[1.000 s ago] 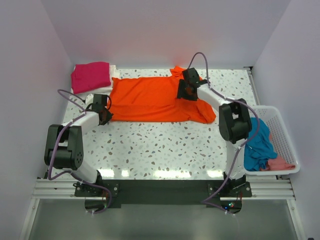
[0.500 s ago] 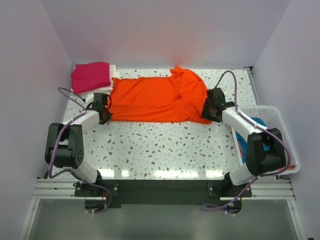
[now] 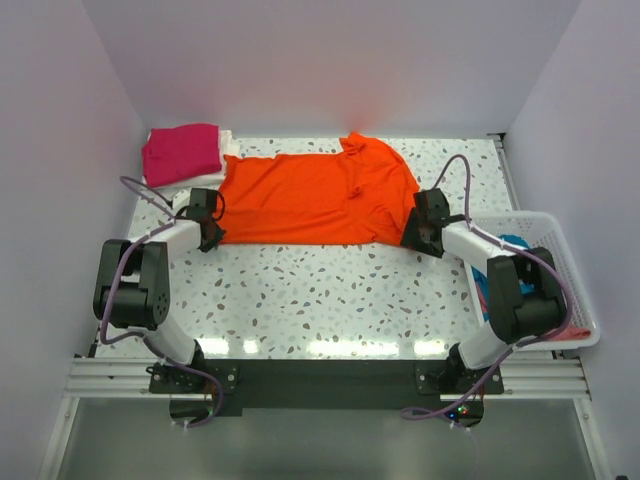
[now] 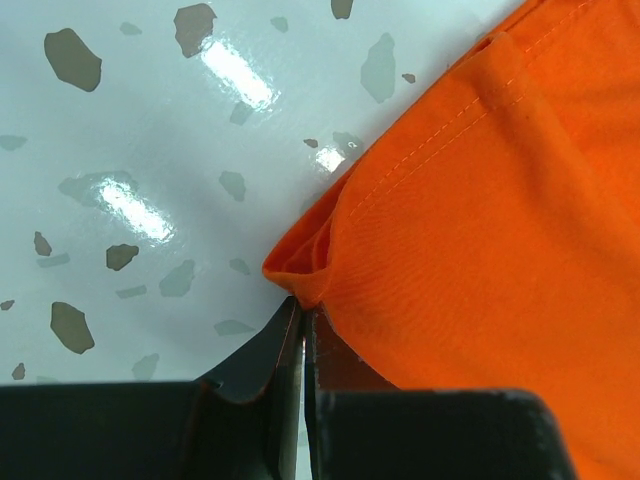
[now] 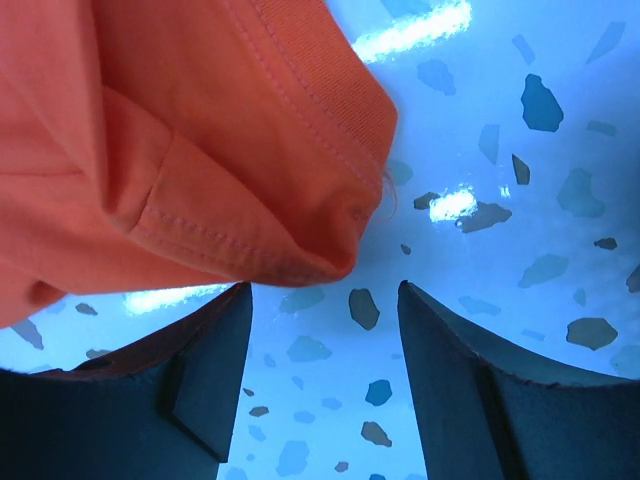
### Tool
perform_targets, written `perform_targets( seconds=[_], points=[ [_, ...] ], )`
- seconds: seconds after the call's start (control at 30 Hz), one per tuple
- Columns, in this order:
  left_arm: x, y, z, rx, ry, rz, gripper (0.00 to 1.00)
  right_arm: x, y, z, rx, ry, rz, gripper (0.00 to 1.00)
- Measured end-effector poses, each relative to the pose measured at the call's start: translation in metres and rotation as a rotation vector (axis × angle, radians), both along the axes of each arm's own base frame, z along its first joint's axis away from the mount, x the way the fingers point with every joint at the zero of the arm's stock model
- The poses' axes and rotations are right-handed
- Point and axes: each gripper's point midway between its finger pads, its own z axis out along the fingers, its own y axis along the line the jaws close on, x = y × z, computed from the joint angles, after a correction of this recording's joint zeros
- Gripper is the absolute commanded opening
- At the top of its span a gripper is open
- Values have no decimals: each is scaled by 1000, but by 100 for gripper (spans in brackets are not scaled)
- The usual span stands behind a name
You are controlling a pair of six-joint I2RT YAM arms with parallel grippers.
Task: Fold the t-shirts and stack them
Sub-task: Fold the tshirt
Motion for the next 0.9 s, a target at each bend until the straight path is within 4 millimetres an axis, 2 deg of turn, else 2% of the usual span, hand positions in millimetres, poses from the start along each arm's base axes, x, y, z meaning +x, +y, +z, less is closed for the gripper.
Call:
perform_targets(
  seconds=[0.17,0.23,0.3,0.4,0.43,0.53,0.77,0.9],
  points=[
    [0,0,-2,2,5,2,0,10,-8,-7,13,2,-40,58],
    [1,1,-2,4,5,2,0,15,-9,-7,19,-3,-49,50],
    [2,1,-2,6,4,4,0,17,-10,-7,28,-10,-63,36],
    [2,2,-2,9,5,7,0,21,-9,-5,45,-22,-70,25],
    [2,2,-2,10,5,7,0,22,-9,-5,48,-24,-71,17],
    [3,3,-2,10,5,10,0,27,-8,-2,55,-32,-77,1],
    [0,7,-1,17,20,20,0,31,-15,12,82,-45,-96,0],
    [-5,10,1,21,36,29,0,26,-28,32,127,-68,-124,0]
  ],
)
